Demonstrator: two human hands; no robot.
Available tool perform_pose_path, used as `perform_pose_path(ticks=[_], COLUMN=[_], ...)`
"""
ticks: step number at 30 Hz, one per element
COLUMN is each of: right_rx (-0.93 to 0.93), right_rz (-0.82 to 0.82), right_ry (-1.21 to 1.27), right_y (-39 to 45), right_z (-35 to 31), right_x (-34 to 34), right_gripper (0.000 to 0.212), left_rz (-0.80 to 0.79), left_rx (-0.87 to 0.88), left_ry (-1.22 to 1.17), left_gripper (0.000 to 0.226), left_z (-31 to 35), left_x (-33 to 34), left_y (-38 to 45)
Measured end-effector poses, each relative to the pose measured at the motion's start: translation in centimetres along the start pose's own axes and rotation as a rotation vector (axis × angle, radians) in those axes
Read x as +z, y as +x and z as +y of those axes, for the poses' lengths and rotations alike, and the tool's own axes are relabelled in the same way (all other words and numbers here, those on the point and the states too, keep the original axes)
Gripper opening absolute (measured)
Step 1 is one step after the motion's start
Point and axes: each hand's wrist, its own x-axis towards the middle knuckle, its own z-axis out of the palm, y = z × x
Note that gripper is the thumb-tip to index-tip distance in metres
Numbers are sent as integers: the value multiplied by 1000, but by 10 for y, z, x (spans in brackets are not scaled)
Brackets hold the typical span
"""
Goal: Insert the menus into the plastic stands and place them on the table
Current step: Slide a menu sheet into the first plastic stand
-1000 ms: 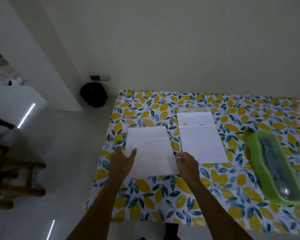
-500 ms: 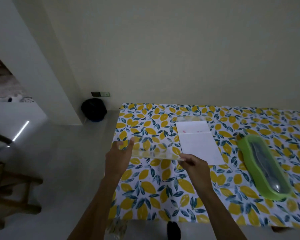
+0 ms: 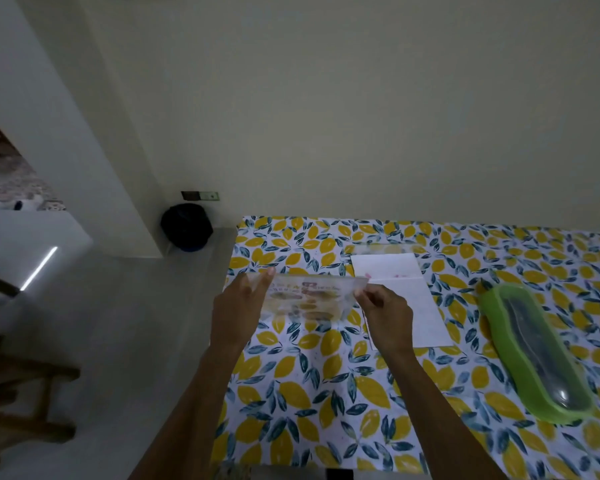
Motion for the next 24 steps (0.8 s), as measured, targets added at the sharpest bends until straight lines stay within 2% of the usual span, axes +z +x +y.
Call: perform_pose_path(ticks=[2, 9, 16, 18, 19, 22, 24], right_rx=[-38, -66, -105, -100, -94, -88, -93], right_rz=[4, -16, -36, -48, -54, -65, -71], right_ry=[-39, -55, -64, -65, -58, -43, -53], right_y=[15, 68, 91, 95, 96, 99, 99], right_z=[0, 2, 11, 12, 13, 14, 13], right_x=[4, 20, 31, 33, 33, 35, 36], right_gripper=[20, 17, 18, 18, 17, 16, 16], left_rz=[-6, -8, 34, 62, 71, 34, 38], left_rx=[-20, -128, -186, -82, -44, -209, -208], left_ry=[58, 31, 63, 139, 168, 39, 67], left_gripper=[68, 91, 57, 38, 36, 55, 57], left_z=[5, 21, 22, 19, 16, 19, 17], left_x=[3, 20, 36, 40, 42, 44, 47], left_y=[15, 67, 92, 95, 96, 98, 99])
